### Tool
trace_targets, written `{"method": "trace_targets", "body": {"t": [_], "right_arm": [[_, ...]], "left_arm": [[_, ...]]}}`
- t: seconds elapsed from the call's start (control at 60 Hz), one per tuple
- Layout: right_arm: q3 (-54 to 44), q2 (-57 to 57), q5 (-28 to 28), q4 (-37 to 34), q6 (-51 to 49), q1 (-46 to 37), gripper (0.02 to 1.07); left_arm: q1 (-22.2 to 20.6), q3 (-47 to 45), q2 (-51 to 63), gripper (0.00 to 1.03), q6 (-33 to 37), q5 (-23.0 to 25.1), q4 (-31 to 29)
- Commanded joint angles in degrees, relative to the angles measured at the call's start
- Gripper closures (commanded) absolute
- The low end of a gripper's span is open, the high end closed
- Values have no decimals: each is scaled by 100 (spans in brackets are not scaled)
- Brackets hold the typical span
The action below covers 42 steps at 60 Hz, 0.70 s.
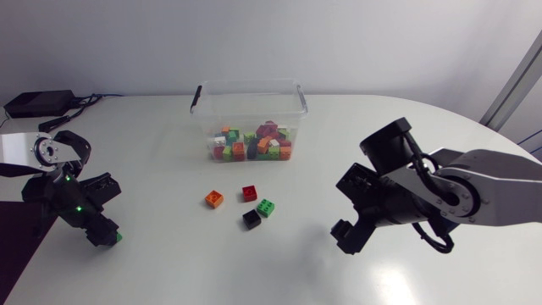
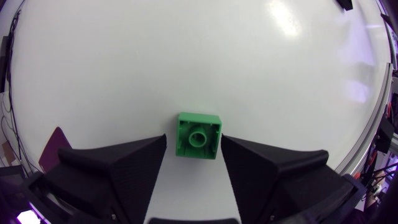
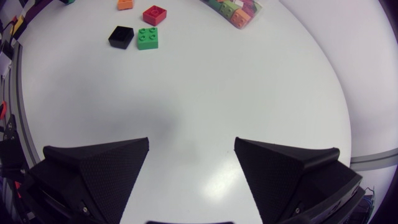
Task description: Place the duplo bricks in the container
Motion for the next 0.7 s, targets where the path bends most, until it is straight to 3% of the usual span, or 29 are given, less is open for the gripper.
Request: {"method": "trace_targets", "body": {"t": [0.0,0.15,0.3,0.55,0.683], "right_arm": [[154,197,-14,118,-86,194,10],[444,636,-31,285,28,528,13],[875,1296,-22,373,133,827,13],[1771,2535,-31,469,125,871,13],[2281,3027,-198,399,133,854,13]], "left_arm": [[91,115,231,58,229,-7,28],[144,141,390,68,299,29,80],[126,159,328,70,308,152,124],[74,414,-340,70,246,758,-122],[-76,853,-612,69,97,1127,-508]]}}
